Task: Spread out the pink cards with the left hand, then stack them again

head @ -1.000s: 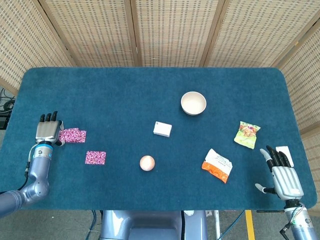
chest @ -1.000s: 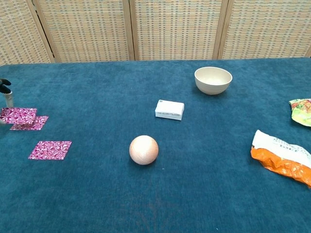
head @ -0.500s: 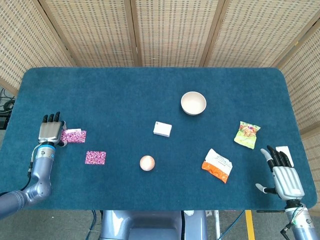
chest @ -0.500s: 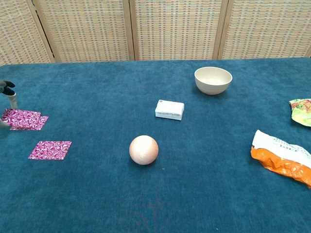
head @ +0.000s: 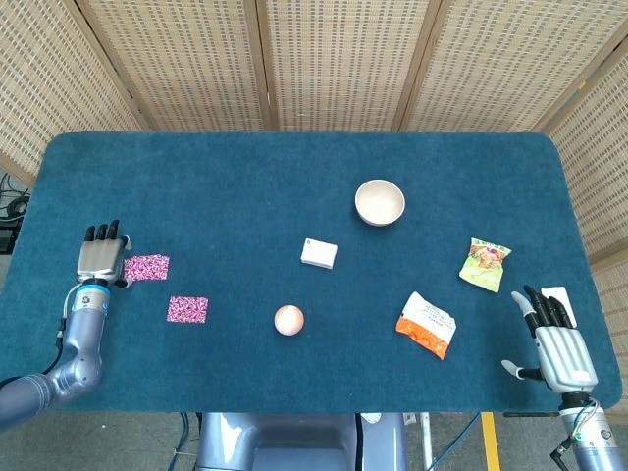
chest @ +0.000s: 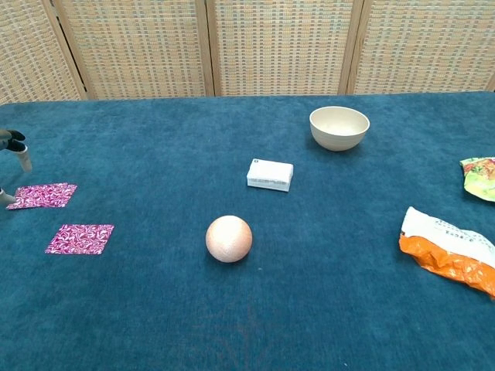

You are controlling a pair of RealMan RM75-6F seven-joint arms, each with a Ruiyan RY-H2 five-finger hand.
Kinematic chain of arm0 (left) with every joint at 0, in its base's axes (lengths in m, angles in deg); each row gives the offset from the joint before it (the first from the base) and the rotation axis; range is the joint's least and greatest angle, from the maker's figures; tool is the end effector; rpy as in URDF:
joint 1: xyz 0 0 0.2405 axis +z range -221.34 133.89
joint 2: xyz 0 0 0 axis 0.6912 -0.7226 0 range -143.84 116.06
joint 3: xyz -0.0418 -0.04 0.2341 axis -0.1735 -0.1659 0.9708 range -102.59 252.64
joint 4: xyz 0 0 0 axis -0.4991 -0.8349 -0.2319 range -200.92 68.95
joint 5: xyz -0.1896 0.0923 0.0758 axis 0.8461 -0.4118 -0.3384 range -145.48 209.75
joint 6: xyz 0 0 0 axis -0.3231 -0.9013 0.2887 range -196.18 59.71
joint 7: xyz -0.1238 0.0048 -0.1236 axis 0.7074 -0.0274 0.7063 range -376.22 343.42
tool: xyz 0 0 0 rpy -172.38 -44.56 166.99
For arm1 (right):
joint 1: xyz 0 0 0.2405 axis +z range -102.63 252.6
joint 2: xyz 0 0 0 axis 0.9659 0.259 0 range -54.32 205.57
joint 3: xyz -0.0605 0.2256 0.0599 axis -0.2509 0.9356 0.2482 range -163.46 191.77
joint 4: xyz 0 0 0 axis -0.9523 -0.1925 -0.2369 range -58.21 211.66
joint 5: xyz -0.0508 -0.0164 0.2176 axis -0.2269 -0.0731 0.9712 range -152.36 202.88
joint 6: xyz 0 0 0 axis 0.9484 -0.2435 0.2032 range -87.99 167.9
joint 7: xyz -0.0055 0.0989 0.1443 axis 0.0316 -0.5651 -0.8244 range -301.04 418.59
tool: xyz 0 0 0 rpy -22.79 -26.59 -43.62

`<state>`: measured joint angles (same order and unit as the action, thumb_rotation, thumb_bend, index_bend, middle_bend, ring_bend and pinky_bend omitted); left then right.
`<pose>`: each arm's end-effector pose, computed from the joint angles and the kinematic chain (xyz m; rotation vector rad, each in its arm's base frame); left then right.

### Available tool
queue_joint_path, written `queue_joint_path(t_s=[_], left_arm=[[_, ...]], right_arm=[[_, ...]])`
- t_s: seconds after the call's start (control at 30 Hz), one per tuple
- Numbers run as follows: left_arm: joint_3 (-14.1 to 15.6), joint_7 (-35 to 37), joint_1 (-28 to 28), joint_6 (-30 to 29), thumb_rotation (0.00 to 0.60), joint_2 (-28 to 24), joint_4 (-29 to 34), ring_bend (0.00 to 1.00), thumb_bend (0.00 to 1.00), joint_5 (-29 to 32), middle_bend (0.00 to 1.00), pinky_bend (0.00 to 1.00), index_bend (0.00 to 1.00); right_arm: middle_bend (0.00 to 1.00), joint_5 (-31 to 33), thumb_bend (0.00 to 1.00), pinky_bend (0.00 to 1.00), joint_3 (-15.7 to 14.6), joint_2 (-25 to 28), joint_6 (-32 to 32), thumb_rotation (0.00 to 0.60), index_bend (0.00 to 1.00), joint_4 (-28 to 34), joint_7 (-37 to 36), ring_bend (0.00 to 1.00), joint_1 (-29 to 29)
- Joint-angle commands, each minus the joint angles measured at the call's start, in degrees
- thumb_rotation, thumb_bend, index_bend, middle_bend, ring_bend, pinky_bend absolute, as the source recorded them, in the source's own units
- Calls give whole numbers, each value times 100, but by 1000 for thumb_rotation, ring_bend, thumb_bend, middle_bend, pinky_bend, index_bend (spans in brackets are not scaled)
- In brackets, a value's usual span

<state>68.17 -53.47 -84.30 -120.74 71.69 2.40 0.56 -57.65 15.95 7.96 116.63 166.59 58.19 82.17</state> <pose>-0.3055 0.3981 0.0245 -1.4795 -0.9895 -0.2952 -0.3167 -0.2185 0.1009 1.4420 -1.0481 0.8277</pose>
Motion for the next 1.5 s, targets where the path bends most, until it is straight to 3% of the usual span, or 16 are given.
queue_joint_path(t_s=[0.03, 0.3, 0.5, 0.7, 1.17, 1.5], left_arm=[[-46, 97, 23, -3, 600, -53, 121, 0, 211, -73, 0, 0, 308], [-102, 354, 136, -304, 600, -419, 1212, 0, 200, -524, 0, 0, 308], [105, 350, 319, -716, 600, -584, 2185, 0, 192, -957, 0, 0, 308], [273, 205, 432, -1032, 600, -637, 2777, 0, 190, -1112, 0, 0, 307], [542, -114, 540, -1319, 600, -465, 3027, 0, 191, -1277, 0, 0, 308], [484, -227, 529, -1338, 600, -214, 2789, 0, 199, -1063, 0, 0, 308]], right_arm=[[0, -3, 105, 0, 1, 1, 2, 600, 0, 0, -1, 0, 1], [0, -25, 105, 0, -8, 0, 10, 600, 0, 12, 14, 0, -1], [0, -47, 105, 0, -14, 27, 43, 600, 0, 39, -22, 0, -17], [0, -102, 105, 0, -22, 64, 88, 600, 0, 63, -97, 0, -32], [0, -158, 105, 0, -38, 158, 124, 600, 0, 106, -295, 0, -57], [0, -202, 105, 0, -45, 211, 151, 600, 0, 119, -431, 0, -70]])
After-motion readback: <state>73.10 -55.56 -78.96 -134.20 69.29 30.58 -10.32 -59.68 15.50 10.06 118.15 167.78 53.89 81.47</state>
